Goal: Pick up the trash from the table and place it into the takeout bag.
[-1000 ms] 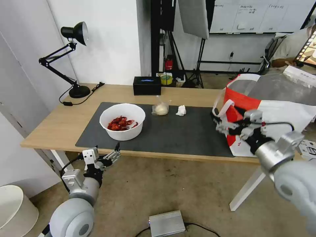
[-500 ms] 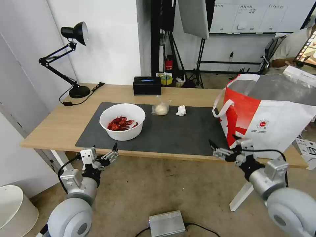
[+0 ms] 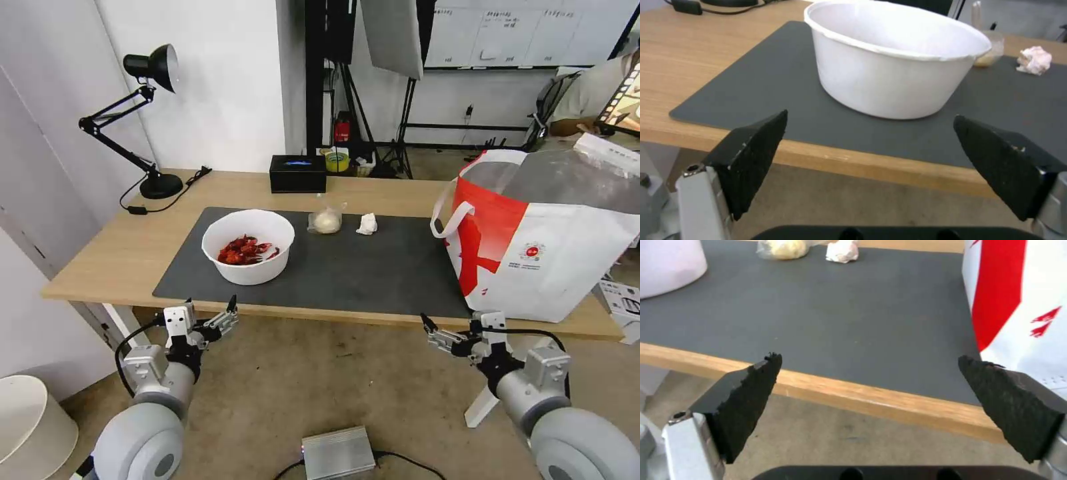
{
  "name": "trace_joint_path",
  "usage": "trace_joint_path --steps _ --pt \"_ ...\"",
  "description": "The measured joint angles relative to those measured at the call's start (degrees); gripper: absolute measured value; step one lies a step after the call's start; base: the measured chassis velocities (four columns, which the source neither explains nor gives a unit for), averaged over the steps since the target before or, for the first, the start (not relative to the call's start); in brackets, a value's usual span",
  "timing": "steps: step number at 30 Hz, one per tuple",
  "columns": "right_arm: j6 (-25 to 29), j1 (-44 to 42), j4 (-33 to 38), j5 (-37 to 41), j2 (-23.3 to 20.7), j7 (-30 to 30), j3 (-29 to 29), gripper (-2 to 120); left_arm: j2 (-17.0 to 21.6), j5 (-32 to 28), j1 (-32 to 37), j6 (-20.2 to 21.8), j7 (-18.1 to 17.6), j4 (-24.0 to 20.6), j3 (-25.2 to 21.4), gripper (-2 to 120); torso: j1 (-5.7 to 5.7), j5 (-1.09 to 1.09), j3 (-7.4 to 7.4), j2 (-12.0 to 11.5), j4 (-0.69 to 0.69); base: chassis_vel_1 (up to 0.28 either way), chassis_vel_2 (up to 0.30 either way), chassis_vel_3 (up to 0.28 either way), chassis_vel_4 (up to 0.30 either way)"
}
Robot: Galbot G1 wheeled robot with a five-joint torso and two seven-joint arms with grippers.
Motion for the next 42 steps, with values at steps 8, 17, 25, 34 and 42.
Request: trace_joint_path --steps 8,17,25,34,42 --pt "4.95 -0.42 -3.61 -0.35 -1.65 -6.24 0.40 100 1.18 0.46 0.37 1.24 0.24 0.74 -0.83 100 0.00 0.01 0.00 0.00 0.00 0.000 0.000 0.000 0.000" --pt "7.03 -1.99 -4.70 -1.47 -2.37 -7.89 0.53 100 2.93 0.40 0.84 1.35 2.08 1.11 -1.49 100 0.00 0.00 0.00 0.00 0.00 0.000 0.000 0.000 0.000" --pt "8.14 -3.32 -4.99 -1.65 -2.69 -8.58 1.45 100 3.77 0.41 1.43 1.52 3.20 1.34 -1.31 100 0.00 0.00 0.00 0.00 0.00 0.000 0.000 0.000 0.000" --pt "8.50 -4.29 -4.91 -2.03 -2.15 -8.69 1.38 100 3.97 0.57 1.64 1.67 3.31 1.51 -1.23 100 0.00 0.00 0.00 0.00 0.00 0.000 0.000 0.000 0.000" --pt "8.50 -4.12 -5.13 -2.20 -1.90 -8.44 0.51 100 4.00 0.60 1.45 1.65 3.51 2.25 -0.96 100 0.00 0.00 0.00 0.00 0.00 0.000 0.000 0.000 0.000"
